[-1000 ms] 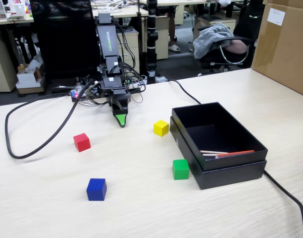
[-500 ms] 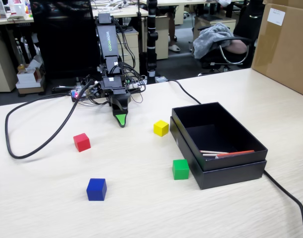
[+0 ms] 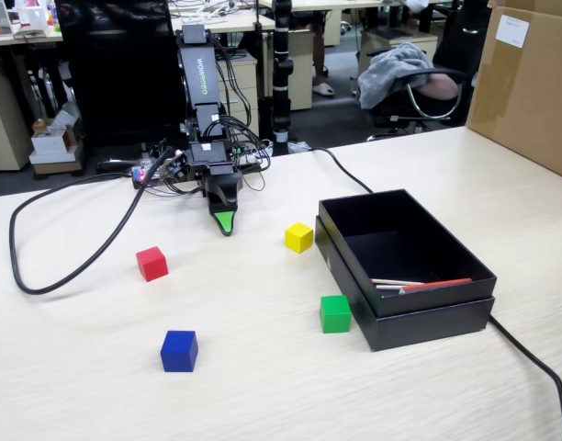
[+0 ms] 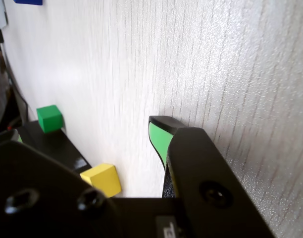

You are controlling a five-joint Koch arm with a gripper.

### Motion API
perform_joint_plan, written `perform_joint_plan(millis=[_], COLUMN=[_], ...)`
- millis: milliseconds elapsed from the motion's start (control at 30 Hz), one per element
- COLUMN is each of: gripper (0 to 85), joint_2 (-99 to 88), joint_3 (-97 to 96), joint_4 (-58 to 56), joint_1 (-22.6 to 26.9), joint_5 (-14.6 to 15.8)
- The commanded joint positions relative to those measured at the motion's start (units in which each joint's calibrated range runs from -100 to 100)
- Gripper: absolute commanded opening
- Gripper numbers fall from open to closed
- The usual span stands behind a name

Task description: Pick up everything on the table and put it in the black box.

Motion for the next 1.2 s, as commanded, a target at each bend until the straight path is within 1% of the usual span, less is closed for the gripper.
perform_joint_plan(millis=[0, 667, 900, 1000, 1033, 1167], gripper=[50.0, 50.0, 49.7, 48.0, 45.6, 45.3], joint_2=[0.26, 0.26, -0.88, -1.0, -1.0, -1.11], joint_3=[-0.4, -0.4, -0.76, -0.76, -0.67, -0.76], joint_4=[-0.53, -0.53, -0.53, -0.53, -0.53, -0.53], joint_1=[0.0, 0.0, 0.68, 0.78, 0.68, 0.39], joint_5=[-0.34, -0.34, -0.29, -0.34, -0.24, 0.39])
